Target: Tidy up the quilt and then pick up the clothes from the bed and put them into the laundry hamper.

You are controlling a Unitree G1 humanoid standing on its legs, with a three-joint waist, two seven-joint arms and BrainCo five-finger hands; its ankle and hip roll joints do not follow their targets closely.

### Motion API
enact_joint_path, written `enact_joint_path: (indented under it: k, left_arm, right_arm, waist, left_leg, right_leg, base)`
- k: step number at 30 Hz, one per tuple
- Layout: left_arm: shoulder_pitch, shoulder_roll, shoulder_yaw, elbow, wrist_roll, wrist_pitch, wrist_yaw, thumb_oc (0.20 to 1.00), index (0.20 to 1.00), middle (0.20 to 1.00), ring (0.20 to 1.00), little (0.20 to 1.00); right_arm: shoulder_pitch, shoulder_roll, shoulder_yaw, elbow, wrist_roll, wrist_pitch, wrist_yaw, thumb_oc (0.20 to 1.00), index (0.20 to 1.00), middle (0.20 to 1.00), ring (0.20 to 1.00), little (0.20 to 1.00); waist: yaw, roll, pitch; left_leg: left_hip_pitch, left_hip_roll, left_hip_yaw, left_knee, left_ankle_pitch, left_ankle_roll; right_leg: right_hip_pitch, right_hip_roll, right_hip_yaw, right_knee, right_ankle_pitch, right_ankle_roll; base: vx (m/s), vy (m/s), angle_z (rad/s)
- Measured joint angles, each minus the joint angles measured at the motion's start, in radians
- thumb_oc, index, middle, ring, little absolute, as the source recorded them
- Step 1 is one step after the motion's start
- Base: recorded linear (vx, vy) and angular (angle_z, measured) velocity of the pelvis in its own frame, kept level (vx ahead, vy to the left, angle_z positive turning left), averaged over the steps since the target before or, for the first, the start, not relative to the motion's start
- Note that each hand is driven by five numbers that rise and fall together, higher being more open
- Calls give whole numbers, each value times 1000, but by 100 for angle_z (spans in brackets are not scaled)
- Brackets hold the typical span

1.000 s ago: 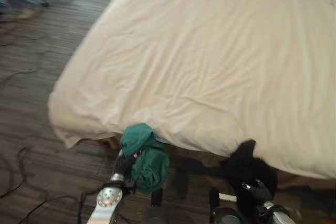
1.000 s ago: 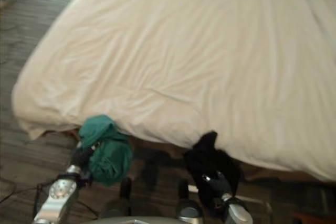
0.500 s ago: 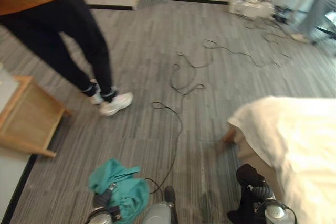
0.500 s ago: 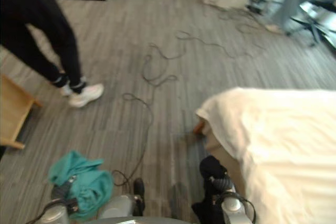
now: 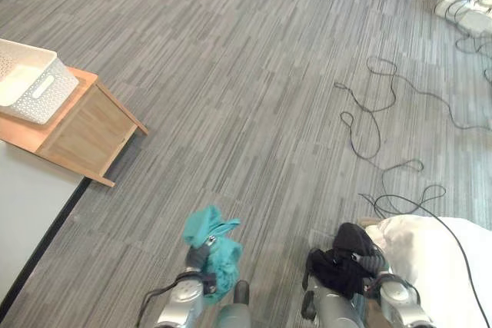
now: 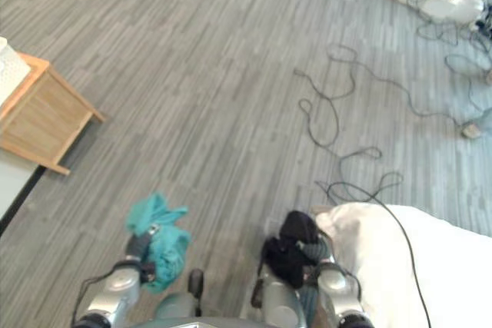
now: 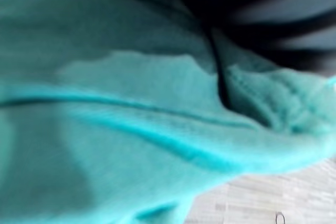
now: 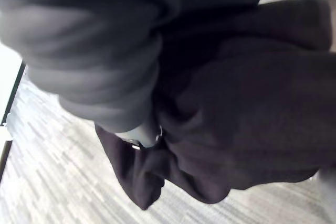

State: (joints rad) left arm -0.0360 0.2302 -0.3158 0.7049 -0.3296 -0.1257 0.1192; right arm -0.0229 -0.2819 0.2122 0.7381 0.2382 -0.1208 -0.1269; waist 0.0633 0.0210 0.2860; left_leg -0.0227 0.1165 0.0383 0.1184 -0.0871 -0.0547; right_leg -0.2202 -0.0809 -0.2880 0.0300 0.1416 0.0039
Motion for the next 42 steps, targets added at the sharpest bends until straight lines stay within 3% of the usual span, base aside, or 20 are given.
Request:
enact_joint_path:
  k: [3,4,5,6,7,9,12,14,16,19,23,25,27,29,32,33,34,36,39,42]
  left_arm:
    - [-110,-30,-50,5,0,0,11,200,200,200,200,200]
    - [-120,-28,-49,0,0,-1,13,200,200,200,200,200]
    - [-127,-47,-42,-8,0,-1,20,200,200,200,200,200]
    - [-117,-59,-38,-37,2,0,24,200,200,200,200,200]
    - [-112,-48,-42,-72,16,-1,24,200,200,200,200,200]
    - [-133,-39,-30,-69,33,1,31,200,200,200,200,200]
    - [-90,-53,53,-35,37,5,45,200,200,200,200,200]
    - [-90,-37,76,6,38,3,47,200,200,200,200,200]
    - [-107,-21,83,18,37,3,60,200,200,200,200,200]
    - [-83,24,87,45,37,22,91,200,200,200,200,200]
    - [-113,58,80,-11,37,17,123,200,200,200,200,200]
    - [-136,31,95,-16,38,12,122,200,200,200,200,200]
    - [-162,5,93,-7,39,2,123,200,200,200,200,200]
    - [-151,11,111,8,39,-6,130,200,200,200,200,200]
    - [-83,30,152,22,34,-35,125,200,200,200,200,200]
    - [-55,9,172,35,21,-44,120,200,200,200,200,200]
    - [-52,-23,181,24,-8,-43,122,200,200,200,200,200]
    - [-10,-48,182,25,-25,-41,121,200,200,200,200,200]
    - [-1,-46,177,30,-24,-39,110,200,200,200,200,200]
    - [23,-52,182,-1,-24,-44,108,200,200,200,200,200]
  right_arm:
    - [-38,-22,-2,-11,-1,-1,-8,200,200,200,200,200]
    - [-59,-21,2,-14,-1,3,-13,200,200,200,200,200]
    - [-101,-49,25,-22,-3,0,-26,200,200,200,200,200]
    - [-114,-72,30,-31,-5,-5,-30,200,200,200,200,200]
    - [-93,-69,31,-44,-6,-5,-39,200,200,200,200,200]
    - [-90,-64,24,-32,-18,2,-51,200,200,200,200,200]
    - [-63,-72,55,-31,-44,10,-43,200,200,200,200,200]
    - [2,-49,114,-21,-46,9,-43,200,200,200,200,200]
    - [2,-43,105,14,-65,13,-41,200,200,200,200,200]
    - [-26,-6,103,1,-81,8,-42,200,200,200,200,200]
    - [-54,-18,53,-62,-81,-10,-44,200,200,200,200,200]
    - [-56,-43,22,-55,-85,-15,-45,200,200,200,200,200]
    - [-41,-55,0,-59,-97,-5,-45,200,200,200,200,200]
    - [-5,-50,26,-67,-128,9,-32,200,200,200,200,200]
    - [38,-47,45,-74,-181,7,-19,200,200,200,200,200]
    - [56,-62,51,-67,-200,10,-16,200,200,200,200,200]
    - [45,-92,51,-77,-201,15,-14,200,200,200,200,200]
    - [-3,-131,73,-111,-208,10,-4,200,200,200,200,200]
    - [-58,-129,78,-111,-231,12,-1,200,200,200,200,200]
    - [-69,-128,117,-139,-241,10,-3,200,200,200,200,200]
  waist:
    - [28,-14,63]
    - [26,-37,76]
    - [56,-10,83]
    - [67,39,79]
    - [60,18,78]
    - [99,-12,97]
    - [131,12,84]
    - [146,-69,46]
    - [139,-114,48]
    - [117,-106,41]
    - [62,-91,54]
    - [25,-70,58]
    - [-14,-28,68]
    - [-30,-19,72]
    - [-38,-62,50]
    - [-29,-74,26]
    - [-17,-78,31]
    - [54,-73,25]
    - [97,-133,53]
    - [157,-142,60]
  left_leg:
    - [-247,-2,-18,451,-20,-59]
    - [-289,-17,-12,454,-37,-69]
    - [-326,15,16,270,-38,-46]
    - [-342,71,20,197,-28,-71]
    - [-363,60,18,141,-5,-79]
    - [-445,42,67,67,52,-62]
    - [-439,34,104,-1,13,-35]
    - [-431,-11,134,37,-61,-81]
    - [-398,-67,146,83,8,14]
    - [-305,-66,79,114,58,83]
    - [-187,-79,-87,-60,146,84]
    - [-129,-110,-134,-122,110,73]
    - [-111,-118,-197,-106,72,62]
    - [-38,-86,-250,-72,19,35]
    - [84,-27,-267,-10,-65,-21]
    - [67,-11,-250,111,-93,-44]
    - [-87,45,-168,411,-70,-3]
    - [-257,59,-129,727,37,33]
    - [-338,-47,-85,716,-61,16]
    - [-387,-119,59,448,-96,31]
  right_leg:
    - [16,-10,-20,-6,-88,-57]
    - [35,-5,-3,-62,-113,-35]
    - [14,36,-6,-19,-174,-11]
    - [-40,59,-21,205,-210,-57]
    - [8,28,14,256,-326,-49]
    - [3,7,-43,241,-348,-68]
    - [116,36,-81,109,-309,6]
    - [165,7,-46,117,-370,68]
    - [121,-49,-20,401,-407,100]
    - [-8,-96,45,850,-298,181]
    - [-44,-19,-60,446,-353,115]
    - [-78,-85,-35,47,-271,134]
    - [-112,-181,29,-114,-158,166]
    - [-142,-256,51,-104,-35,159]
    - [-70,-219,34,-13,10,147]
    - [-64,-184,31,70,47,121]
    - [-79,-152,7,129,-1,59]
    - [-20,-58,9,93,-71,-8]
    - [89,-19,26,-8,-66,-20]
    - [266,33,-19,-100,-186,11]
  base:
    - [315,-27,1]
    - [306,52,-39]
    - [456,73,-68]
    - [451,52,-47]
    - [457,40,15]
    - [480,31,-19]
    - [607,25,-38]
    - [535,57,70]
    - [676,99,98]
    - [566,-43,77]
    - [621,-234,96]
    - [855,-510,121]
    - [648,-383,124]
    - [820,-460,96]
    - [431,-353,79]
    - [527,-763,65]
    - [387,-616,31]
    - [405,-342,-43]
    - [519,-178,-19]
    - [525,-80,12]
